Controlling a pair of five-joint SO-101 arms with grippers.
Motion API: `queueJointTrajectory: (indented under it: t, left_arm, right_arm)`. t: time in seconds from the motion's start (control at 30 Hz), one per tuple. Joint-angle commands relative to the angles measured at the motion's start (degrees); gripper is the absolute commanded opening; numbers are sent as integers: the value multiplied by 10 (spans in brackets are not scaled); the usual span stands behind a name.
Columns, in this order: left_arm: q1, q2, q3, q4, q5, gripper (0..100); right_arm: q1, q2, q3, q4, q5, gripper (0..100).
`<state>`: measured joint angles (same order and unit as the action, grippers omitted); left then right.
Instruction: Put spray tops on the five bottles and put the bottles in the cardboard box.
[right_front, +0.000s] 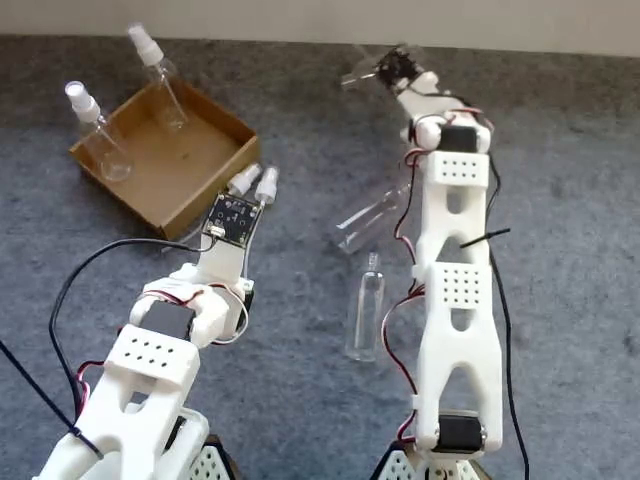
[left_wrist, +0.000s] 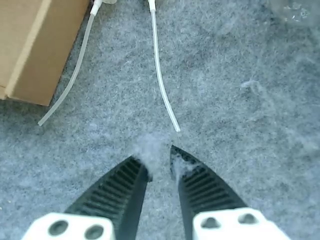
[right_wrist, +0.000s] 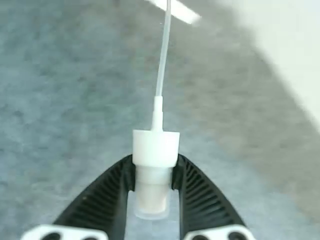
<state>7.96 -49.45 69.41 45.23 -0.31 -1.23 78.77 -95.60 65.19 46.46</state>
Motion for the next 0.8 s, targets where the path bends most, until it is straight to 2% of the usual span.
queueJointTrajectory:
  t: [0.0, 0.17, 0.23, 0.4, 0.5, 0.67, 0.77]
  left_arm:
    - [-6, -15, -4, -11, -6, 7]
    - [-6, -15, -5, -11, -6, 7]
    - [-6, -15, -5, -11, -6, 7]
    - [-6, -15, -5, -11, -6, 7]
    - [-6, -15, -5, -11, -6, 7]
    - [-7, -15, -7, -11, -6, 7]
    - [-29, -15, -14, -12, -5, 6]
  right_arm:
    - [21, -95, -51, 5, 4, 9]
    - [29, -137, -51, 82, 4, 9]
    - [28, -161, -51, 131, -23, 9]
    - [22, -247, -51, 236, -240, 9]
    - [14, -282, -51, 275, -320, 9]
    - [-27, -307, -51, 358, -330, 9]
    - [-53, -309, -51, 362, -331, 9]
